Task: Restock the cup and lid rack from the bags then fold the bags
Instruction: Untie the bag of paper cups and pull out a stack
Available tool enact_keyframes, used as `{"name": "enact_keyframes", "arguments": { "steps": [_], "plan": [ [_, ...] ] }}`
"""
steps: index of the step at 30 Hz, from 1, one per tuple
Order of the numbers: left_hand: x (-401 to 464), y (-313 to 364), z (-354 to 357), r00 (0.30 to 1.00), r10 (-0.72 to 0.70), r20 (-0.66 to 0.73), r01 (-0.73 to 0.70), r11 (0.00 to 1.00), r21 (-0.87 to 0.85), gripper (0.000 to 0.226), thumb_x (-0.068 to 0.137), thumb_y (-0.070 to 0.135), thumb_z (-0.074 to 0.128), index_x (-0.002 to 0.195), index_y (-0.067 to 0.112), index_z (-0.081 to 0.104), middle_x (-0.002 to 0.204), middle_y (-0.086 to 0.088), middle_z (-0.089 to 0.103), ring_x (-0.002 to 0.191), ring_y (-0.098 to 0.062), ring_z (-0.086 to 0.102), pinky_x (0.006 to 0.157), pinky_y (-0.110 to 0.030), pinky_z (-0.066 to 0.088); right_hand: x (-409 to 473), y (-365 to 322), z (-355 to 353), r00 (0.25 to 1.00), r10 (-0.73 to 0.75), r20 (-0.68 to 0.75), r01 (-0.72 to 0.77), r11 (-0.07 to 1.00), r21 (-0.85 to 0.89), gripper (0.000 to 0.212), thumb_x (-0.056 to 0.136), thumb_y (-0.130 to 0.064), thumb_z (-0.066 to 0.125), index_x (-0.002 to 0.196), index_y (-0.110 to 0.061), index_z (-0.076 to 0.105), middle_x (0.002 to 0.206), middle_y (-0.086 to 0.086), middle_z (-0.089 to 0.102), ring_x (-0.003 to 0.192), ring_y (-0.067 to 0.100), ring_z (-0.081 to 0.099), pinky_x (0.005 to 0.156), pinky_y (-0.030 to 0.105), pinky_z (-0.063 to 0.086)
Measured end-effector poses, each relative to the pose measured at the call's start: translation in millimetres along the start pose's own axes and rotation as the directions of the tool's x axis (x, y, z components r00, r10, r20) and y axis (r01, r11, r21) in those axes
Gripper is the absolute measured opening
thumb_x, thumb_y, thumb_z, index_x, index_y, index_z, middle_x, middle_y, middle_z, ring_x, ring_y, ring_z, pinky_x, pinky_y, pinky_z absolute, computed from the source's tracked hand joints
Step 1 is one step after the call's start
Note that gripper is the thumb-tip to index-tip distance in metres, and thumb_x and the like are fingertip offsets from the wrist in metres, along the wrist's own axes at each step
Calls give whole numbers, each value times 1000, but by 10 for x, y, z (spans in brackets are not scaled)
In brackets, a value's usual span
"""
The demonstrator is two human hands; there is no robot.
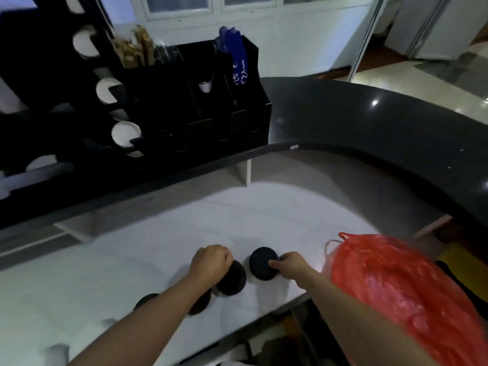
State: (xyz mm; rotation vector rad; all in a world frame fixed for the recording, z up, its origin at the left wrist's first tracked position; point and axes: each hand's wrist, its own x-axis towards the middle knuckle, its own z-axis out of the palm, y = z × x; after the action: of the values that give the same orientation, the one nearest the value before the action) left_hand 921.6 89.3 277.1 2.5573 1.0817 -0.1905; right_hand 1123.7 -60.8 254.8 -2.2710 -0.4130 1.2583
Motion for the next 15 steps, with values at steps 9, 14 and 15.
{"name": "enact_keyframes", "arguments": {
  "steps": [9, 14, 15],
  "plan": [
    [220, 513, 180, 933, 341, -112, -342, 940, 16, 25, 96, 24, 49, 76, 15, 61, 78, 0, 59, 72, -22, 56, 69, -38, 46, -326, 77, -356, 948, -115, -296, 103, 993, -54, 21, 87, 0, 58, 93, -14, 72, 88, 4, 68, 58, 11, 55, 47, 12, 38],
    [387, 1396, 276, 826, 556, -90, -562, 825, -67, 22, 96, 22, 50, 77, 15, 61, 79, 1, 58, 74, -24, 57, 71, -39, 48, -867, 396, -1015, 882, -138, -451, 119, 990, -72, 9, 80, -2, 72, 88, -6, 76, 87, 6, 72, 76, 15, 62, 64, 25, 39],
    [369, 1609, 305, 799, 595, -89, -601, 794, -92, 22, 96, 23, 50, 79, 16, 62, 80, 1, 59, 75, -24, 58, 72, -39, 48, -987, 517, -1153, 860, -126, -494, 99, 992, -80, 8, 79, -4, 73, 86, -7, 76, 88, 7, 74, 81, 18, 65, 68, 27, 41]
  ]
}}
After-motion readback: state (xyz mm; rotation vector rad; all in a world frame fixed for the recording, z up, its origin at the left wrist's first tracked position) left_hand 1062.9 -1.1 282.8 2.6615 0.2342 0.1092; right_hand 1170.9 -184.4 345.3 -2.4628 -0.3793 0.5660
